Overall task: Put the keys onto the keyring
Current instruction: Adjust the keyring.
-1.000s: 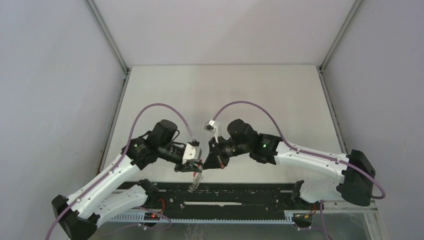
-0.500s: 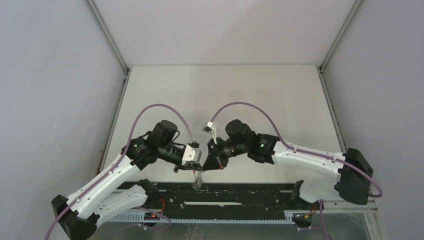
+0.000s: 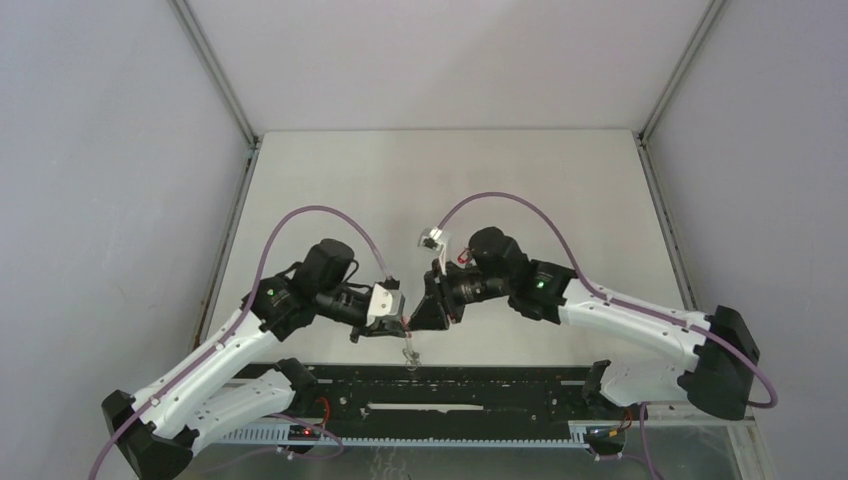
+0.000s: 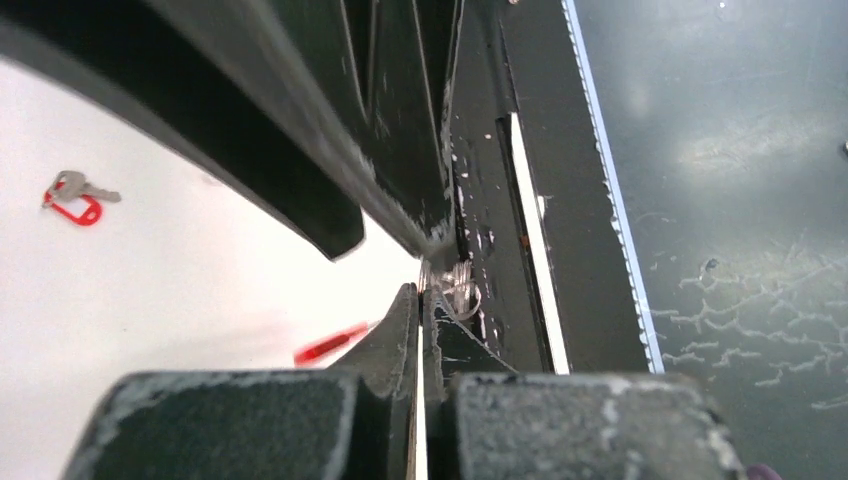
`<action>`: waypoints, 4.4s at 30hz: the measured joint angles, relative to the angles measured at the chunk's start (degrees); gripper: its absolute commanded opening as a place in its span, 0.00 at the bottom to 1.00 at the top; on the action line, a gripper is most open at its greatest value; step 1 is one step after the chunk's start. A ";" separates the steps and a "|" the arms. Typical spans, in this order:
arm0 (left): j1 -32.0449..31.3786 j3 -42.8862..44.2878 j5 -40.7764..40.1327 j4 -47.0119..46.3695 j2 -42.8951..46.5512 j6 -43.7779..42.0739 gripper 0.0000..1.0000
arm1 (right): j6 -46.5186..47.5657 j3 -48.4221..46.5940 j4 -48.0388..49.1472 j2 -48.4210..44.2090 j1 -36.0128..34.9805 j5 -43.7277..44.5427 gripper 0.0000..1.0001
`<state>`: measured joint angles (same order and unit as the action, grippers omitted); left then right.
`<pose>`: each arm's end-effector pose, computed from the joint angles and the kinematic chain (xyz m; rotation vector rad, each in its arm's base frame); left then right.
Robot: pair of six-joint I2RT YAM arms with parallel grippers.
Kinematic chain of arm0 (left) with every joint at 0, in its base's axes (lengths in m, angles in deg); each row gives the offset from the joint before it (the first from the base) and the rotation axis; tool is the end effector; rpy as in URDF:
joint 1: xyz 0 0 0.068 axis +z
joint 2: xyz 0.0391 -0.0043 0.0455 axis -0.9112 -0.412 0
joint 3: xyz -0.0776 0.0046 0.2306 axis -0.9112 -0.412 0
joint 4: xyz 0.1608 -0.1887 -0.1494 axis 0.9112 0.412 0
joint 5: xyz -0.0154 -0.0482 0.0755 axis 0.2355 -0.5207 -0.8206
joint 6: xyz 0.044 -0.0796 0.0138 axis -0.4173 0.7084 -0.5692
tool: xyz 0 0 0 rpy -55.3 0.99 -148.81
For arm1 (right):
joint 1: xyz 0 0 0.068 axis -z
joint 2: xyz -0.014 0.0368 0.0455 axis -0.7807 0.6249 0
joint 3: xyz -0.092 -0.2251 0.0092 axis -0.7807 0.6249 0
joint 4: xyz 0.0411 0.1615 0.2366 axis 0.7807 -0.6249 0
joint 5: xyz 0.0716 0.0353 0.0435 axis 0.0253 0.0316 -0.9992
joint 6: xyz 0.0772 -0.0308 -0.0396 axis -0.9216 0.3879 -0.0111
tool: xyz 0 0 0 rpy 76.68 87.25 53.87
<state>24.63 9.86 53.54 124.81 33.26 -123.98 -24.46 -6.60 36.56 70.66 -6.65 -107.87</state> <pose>0.1308 -0.1960 0.2463 1.7270 1.4506 -1.0172 0.1518 0.3294 0.2429 -1.0469 2.0171 1.4449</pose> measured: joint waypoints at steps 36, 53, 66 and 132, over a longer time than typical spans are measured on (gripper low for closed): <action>0.00 11.41 3.52 -33.29 1.20 36.39 0.00 | 11.91 8.44 24.41 -23.61 2.73 0.39 0.44; 0.07 11.63 4.39 -34.21 1.01 38.88 0.00 | 12.61 8.39 25.42 -22.56 1.64 3.61 0.00; -0.09 12.07 2.78 -26.43 3.45 32.96 0.56 | 9.40 7.63 20.33 -23.39 3.89 2.64 0.00; -0.09 21.05 1.62 -5.46 -2.10 22.73 0.00 | 26.67 -23.06 -18.91 -9.68 5.29 -3.50 0.45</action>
<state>24.54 30.91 55.15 119.34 31.17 -101.24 2.21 -29.66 17.65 60.98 -1.36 -111.37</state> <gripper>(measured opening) 0.010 0.473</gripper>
